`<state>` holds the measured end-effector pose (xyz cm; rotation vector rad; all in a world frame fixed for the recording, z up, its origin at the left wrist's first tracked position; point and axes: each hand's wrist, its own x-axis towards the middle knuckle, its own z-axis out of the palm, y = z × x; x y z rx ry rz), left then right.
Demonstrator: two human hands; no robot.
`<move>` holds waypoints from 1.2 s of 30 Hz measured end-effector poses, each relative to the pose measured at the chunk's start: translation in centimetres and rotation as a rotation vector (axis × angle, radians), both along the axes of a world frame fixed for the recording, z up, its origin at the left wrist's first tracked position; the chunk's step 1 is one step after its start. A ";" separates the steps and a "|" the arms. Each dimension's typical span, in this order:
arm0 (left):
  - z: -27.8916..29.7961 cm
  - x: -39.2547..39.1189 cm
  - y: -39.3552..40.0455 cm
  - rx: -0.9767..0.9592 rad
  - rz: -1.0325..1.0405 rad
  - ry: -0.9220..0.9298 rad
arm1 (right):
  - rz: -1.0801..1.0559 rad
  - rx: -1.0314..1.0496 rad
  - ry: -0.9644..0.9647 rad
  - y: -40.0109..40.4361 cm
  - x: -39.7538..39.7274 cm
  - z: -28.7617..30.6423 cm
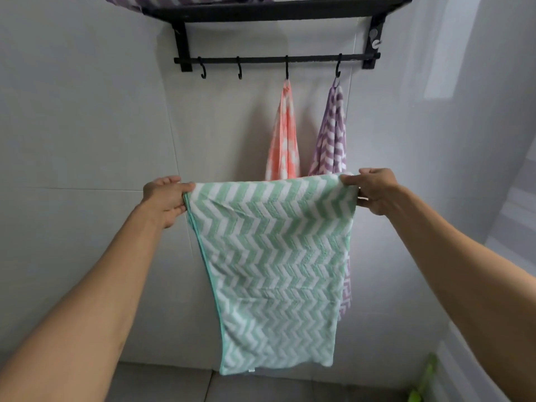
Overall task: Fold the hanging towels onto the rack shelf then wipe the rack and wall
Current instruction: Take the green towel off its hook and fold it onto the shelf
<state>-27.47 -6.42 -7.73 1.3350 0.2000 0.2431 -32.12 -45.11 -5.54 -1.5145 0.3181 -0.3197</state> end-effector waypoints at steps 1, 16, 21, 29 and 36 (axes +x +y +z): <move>0.2 -0.1 -0.1 0.023 -0.005 -0.020 | 0.009 0.015 -0.023 -0.1 0.1 0.2; -0.2 -0.1 0.3 0.267 0.009 -0.008 | 0.124 -0.168 0.000 -0.7 0.6 -0.8; -1.1 0.2 0.8 0.463 -0.082 0.036 | 0.183 -0.314 0.071 -1.2 0.3 -1.0; -2.2 0.6 1.2 0.834 0.010 0.030 | 0.150 -0.607 0.104 -1.9 0.1 -1.9; 3.2 0.9 2.7 0.720 -0.067 -0.104 | 0.294 -0.397 -0.006 -2.7 -0.5 2.5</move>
